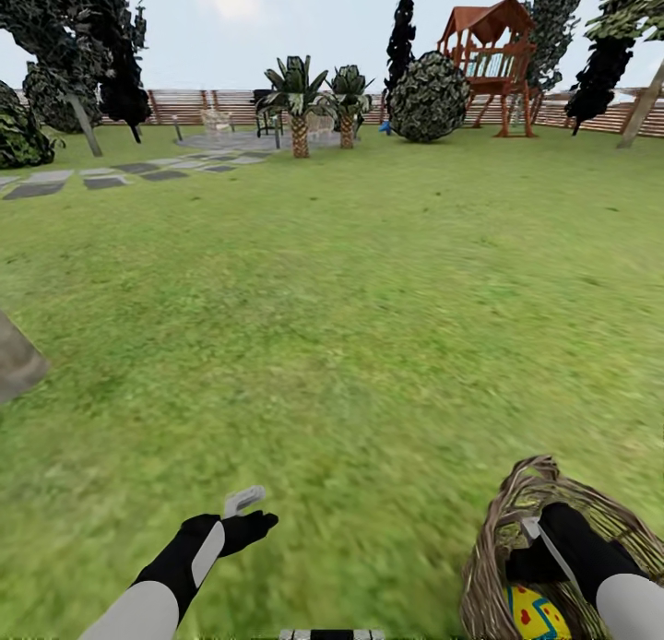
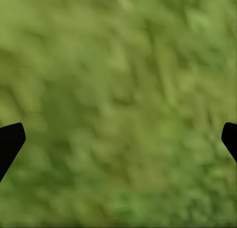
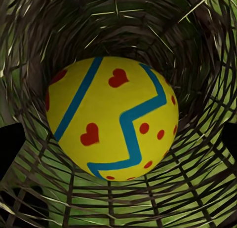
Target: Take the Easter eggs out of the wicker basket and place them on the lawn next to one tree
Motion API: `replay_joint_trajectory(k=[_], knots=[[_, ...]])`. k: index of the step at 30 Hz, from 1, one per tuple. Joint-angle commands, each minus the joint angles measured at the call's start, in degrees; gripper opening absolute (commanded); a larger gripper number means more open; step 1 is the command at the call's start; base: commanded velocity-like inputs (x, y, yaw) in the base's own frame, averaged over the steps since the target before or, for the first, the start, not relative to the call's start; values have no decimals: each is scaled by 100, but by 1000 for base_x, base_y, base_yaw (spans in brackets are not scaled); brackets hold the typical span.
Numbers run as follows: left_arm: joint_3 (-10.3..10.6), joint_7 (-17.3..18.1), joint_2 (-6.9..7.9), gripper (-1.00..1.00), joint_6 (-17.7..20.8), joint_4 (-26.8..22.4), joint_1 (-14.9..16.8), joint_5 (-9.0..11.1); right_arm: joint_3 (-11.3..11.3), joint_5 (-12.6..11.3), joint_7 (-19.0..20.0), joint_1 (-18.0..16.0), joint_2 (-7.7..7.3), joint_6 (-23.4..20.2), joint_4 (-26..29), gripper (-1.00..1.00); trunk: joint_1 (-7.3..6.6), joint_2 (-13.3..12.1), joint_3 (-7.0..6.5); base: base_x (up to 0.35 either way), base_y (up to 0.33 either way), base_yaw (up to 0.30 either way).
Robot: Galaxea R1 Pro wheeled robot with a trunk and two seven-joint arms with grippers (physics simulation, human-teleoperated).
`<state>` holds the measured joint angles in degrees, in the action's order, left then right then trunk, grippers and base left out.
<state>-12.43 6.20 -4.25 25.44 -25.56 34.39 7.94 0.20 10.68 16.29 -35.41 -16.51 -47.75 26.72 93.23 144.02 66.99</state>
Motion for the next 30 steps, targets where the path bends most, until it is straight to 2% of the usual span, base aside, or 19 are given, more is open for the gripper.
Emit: replay_joint_trajectory(k=[1,9,16,30], knots=[[-40,13,-6,100,44,-10,0,23,0,59,50,-1,-2,-17,8,100,1,4,28,0,0,0],[-33,13,-14,100,40,-7,3,15,-2,61,50,-1,-2,-18,8,100,22,14,205,17,0,0],[-37,13,-43,100,40,-2,1,14,-2,65,50,1,-2,-23,8,100,40,24,360,230,0,0],[-33,13,-50,100,40,-1,0,14,7,66,50,-1,-2,-23,8,100,76,42,670,5,0,0]])
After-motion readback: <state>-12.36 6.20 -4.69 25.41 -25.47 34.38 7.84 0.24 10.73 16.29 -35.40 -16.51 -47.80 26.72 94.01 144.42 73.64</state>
